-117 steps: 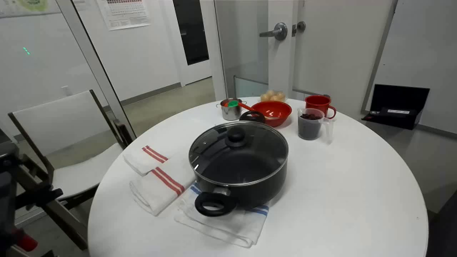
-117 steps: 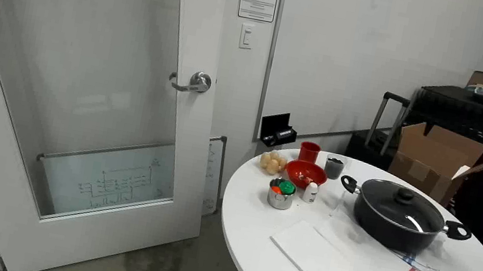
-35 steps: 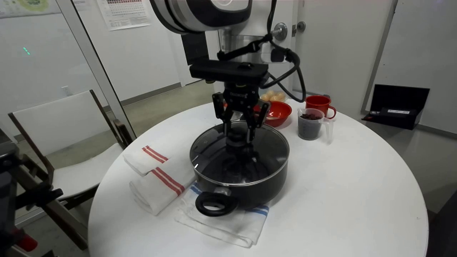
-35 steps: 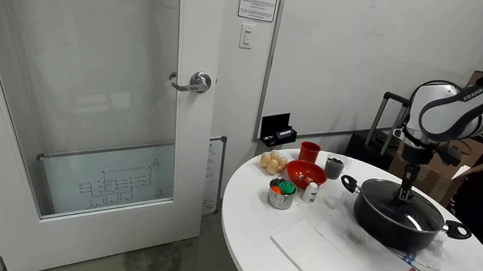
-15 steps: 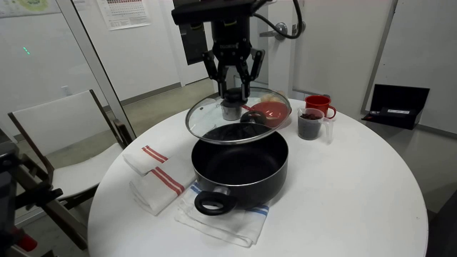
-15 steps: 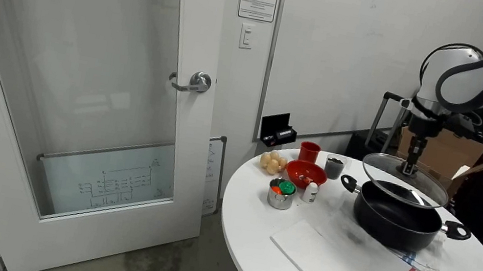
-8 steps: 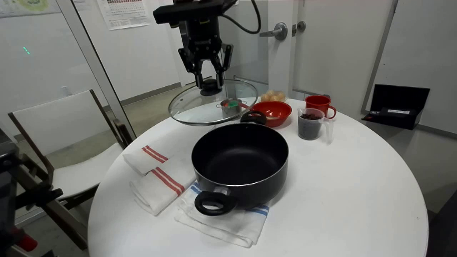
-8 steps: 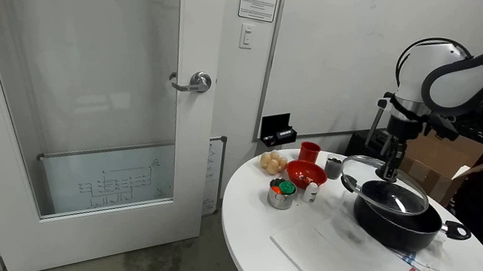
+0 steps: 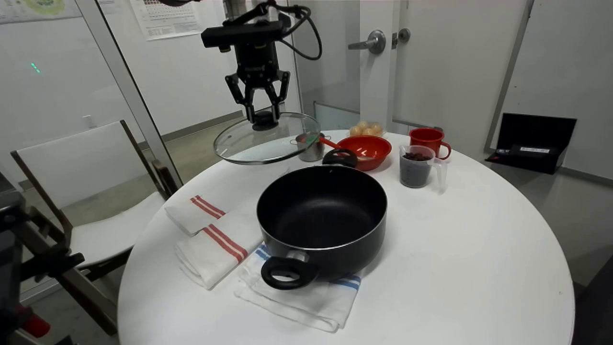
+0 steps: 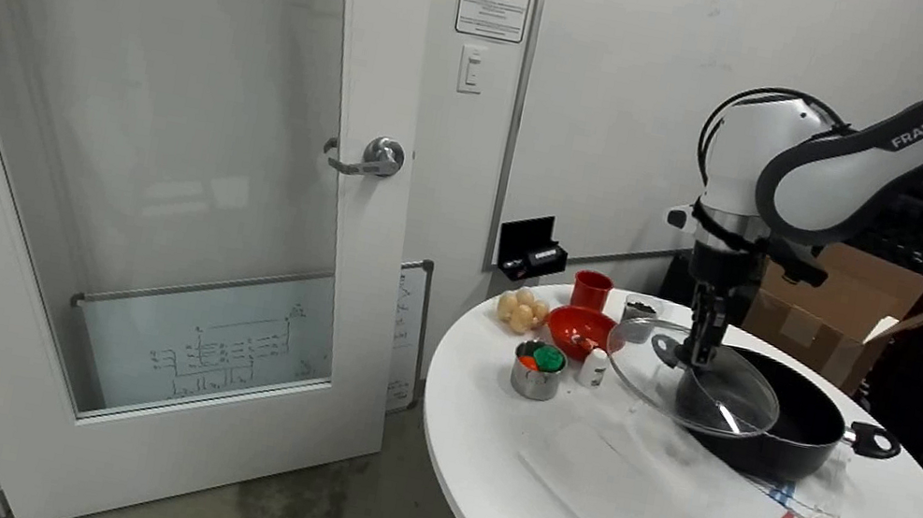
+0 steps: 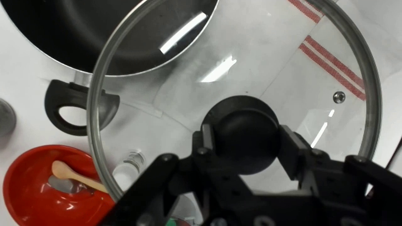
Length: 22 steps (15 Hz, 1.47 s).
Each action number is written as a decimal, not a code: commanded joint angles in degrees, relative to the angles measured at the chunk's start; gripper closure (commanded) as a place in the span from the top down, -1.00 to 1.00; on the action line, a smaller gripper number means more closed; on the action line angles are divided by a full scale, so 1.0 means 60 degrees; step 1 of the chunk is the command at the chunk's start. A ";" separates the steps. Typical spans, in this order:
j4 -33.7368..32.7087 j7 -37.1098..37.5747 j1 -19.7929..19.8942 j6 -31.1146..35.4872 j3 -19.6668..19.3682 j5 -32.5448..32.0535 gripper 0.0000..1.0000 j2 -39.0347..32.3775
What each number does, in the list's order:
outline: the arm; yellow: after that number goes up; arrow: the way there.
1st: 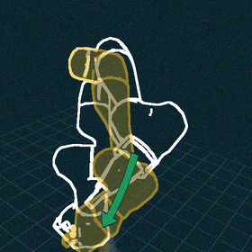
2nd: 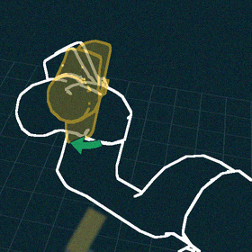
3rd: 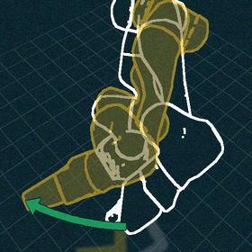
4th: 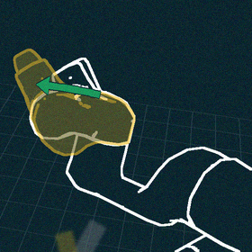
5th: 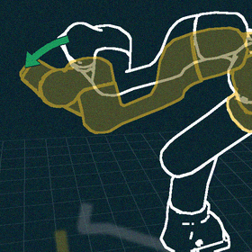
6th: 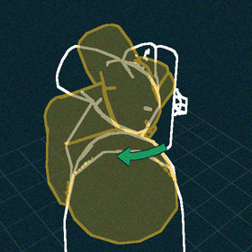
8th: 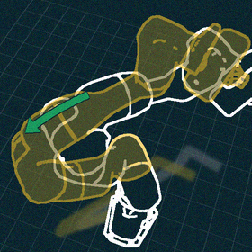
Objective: Remove the lid from the pot and put it on the table
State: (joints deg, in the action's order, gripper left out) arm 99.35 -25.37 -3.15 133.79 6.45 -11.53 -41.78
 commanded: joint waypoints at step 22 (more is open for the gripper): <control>-0.3843 -0.0148 -0.0855 -0.0774 0.0077 -0.0256 -0.49 -0.3981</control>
State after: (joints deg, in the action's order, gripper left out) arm 78.47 -27.16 -8.18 128.56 6.99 -12.45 -63.83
